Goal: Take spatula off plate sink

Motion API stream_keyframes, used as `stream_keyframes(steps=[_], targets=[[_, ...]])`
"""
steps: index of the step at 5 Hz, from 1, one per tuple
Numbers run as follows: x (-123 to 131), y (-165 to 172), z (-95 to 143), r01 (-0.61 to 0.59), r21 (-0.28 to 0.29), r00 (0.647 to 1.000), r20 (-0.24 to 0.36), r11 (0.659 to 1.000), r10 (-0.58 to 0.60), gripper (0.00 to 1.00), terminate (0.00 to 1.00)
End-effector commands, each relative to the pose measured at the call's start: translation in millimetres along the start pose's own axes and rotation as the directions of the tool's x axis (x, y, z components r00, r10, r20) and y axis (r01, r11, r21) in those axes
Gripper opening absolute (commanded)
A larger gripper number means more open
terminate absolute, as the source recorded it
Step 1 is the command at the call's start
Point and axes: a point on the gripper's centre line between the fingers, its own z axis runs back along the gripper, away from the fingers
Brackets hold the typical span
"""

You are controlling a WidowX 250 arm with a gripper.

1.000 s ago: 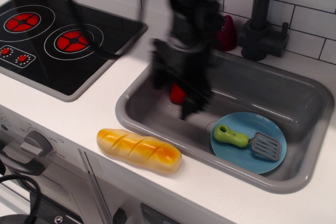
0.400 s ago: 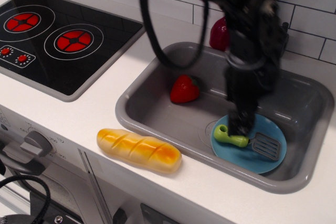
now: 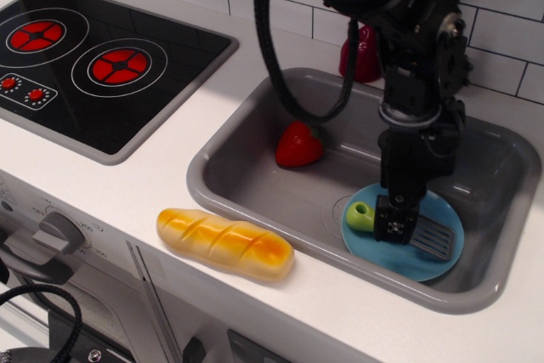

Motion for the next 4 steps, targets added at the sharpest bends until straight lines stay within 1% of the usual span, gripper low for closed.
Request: stream_keyframes(steps=[1, 2, 3, 4], targets=[[-4.4, -2.5, 0.9, 0.023, 0.056, 1.0, -0.017, 0.998, -0.023, 1.0, 0.0], [-6.6, -4.7, -3.2, 0.046, 0.069, 0.999, -0.031, 0.997, -0.044, 1.0, 0.0], [-5.6, -7.1, -5.4, 0.052, 0.059, 0.998, -0.034, 0.997, -0.05, 1.0, 0.0], [-4.1, -9.9, -9.1, 0.058, 0.064, 0.998, -0.039, 0.996, -0.055, 1.0, 0.0]])
